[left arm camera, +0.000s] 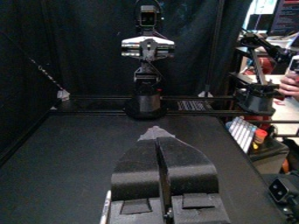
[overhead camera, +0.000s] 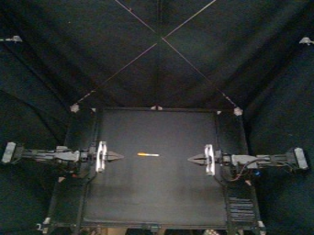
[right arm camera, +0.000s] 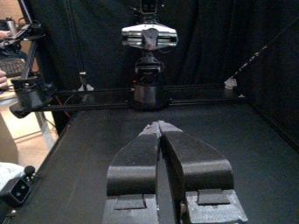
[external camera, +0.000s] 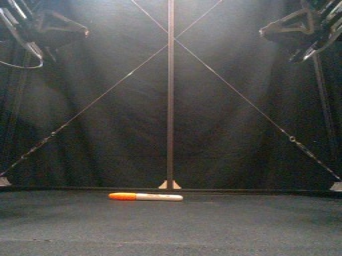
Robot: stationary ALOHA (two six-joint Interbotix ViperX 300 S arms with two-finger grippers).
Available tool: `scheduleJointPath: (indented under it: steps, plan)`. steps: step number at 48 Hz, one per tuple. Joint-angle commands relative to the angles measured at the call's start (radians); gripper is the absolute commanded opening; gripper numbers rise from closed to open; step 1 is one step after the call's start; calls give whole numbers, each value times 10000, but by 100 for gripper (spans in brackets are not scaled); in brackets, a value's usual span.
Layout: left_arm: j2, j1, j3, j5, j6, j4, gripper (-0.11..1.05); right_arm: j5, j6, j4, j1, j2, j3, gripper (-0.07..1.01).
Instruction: Uncap the pen
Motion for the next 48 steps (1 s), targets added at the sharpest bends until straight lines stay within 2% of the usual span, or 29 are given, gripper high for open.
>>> scheduleJointPath:
  steps: [1,8,17,25,37,43,48]
  plan:
    - [552,123,-153,-153,46,0,-7,-169,-31,0,-353,353,-46,-2]
    - [1457,322,-245,-337,61,15,1,-874,61,0,-1043,1457,-153,6]
    - [2777,644,-445,-675,61,15,16,-1626,61,-15,-1595,3942,-798,9]
    - [3820,890,-644,-767,61,15,42,-1672,-61,-15,-1795,6182,-1718,22]
    - [4771,1120,-706,-767,46,15,84,-1672,-77,-15,-2102,9189,-3206,63]
    - [4955,1150,-675,-706,46,15,97,-1580,-123,-31,-2102,10124,-3758,77]
    - [5031,1150,-675,-690,46,15,101,-1258,-123,-107,-2102,10692,-4142,80]
